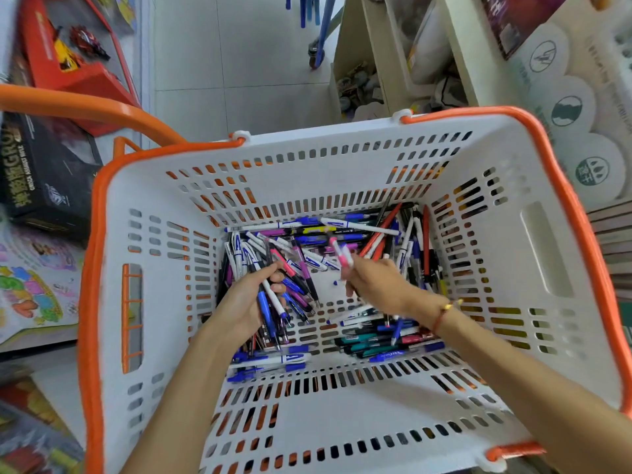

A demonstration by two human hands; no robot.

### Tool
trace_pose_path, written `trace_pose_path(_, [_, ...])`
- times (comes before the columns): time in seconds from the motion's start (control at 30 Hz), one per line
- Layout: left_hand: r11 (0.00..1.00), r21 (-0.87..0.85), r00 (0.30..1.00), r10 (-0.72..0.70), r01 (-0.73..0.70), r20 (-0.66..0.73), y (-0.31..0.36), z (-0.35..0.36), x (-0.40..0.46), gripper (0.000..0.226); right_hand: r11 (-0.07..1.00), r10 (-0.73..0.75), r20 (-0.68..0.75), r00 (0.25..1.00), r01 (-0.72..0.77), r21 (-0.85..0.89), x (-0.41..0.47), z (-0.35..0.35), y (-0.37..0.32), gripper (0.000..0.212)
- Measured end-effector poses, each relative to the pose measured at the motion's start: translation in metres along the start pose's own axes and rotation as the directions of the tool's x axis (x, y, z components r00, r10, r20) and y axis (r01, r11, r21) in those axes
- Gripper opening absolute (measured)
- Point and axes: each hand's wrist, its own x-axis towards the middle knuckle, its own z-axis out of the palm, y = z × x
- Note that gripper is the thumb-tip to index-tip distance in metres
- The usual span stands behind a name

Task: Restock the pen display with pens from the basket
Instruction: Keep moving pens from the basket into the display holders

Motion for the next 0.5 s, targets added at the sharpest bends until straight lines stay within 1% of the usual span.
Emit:
trace_pose_path(0.03, [1.0,0.009,1.0,0.015,-0.015,0.001,0.0,0.0,0.0,0.014,0.956,0.019,0.024,1.0,-0.026,0.294,-0.005,-0.008,-0.005,0.027])
trace_pose_path(0.07, [0.999,0.024,1.0,0.03,-0.03,-0.002,0.0,0.001,-0.001,0.015,0.865,0.013,0.045,0.999,-0.033,0.501,-0.009,-0.015,-0.007,0.032])
trace_pose_path(0.1, [0.998,0.045,0.999,0.048,-0.047,-0.006,0.0,0.002,-0.003,0.017,0.787,0.005,0.073,0.997,-0.049,0.615,-0.012,-0.021,-0.008,0.036])
trace_pose_path(0.13, [0.995,0.071,0.998,0.066,-0.065,-0.005,-0.001,0.006,-0.004,0.018,0.73,-0.02,0.115,0.993,-0.064,0.681,-0.014,-0.024,-0.008,0.037])
trace_pose_path(0.2, [0.987,0.128,0.995,0.097,-0.096,0.004,-0.002,0.011,-0.007,0.019,0.588,-0.12,0.222,0.968,-0.111,0.801,-0.018,-0.023,-0.009,0.032])
trace_pose_path(0.23, [0.982,0.157,0.995,0.102,-0.102,0.01,-0.003,0.014,-0.009,0.022,0.513,-0.169,0.273,0.947,-0.152,0.845,-0.019,-0.022,-0.012,0.03])
trace_pose_path(0.27, [0.979,0.18,0.995,0.098,-0.099,0.016,-0.004,0.016,-0.01,0.026,0.462,-0.208,0.308,0.928,-0.185,0.867,-0.02,-0.019,-0.014,0.028])
trace_pose_path(0.3, [0.975,0.199,0.995,0.093,-0.096,0.026,-0.004,0.016,-0.011,0.032,0.439,-0.241,0.334,0.911,-0.205,0.875,-0.021,-0.017,-0.018,0.026])
trace_pose_path(0.4, [0.946,0.306,0.993,0.096,-0.111,0.065,-0.005,0.021,-0.017,0.058,0.437,-0.306,0.403,0.862,-0.249,0.864,-0.022,-0.009,-0.027,0.026])
trace_pose_path(0.43, [0.93,0.347,0.991,0.103,-0.125,0.084,-0.006,0.022,-0.018,0.059,0.451,-0.31,0.426,0.85,-0.263,0.853,-0.023,-0.007,-0.03,0.028])
trace_pose_path(0.5, [0.897,0.415,0.989,0.124,-0.148,0.085,-0.008,0.027,-0.021,0.051,0.491,-0.298,0.459,0.837,-0.278,0.825,-0.023,-0.002,-0.032,0.031])
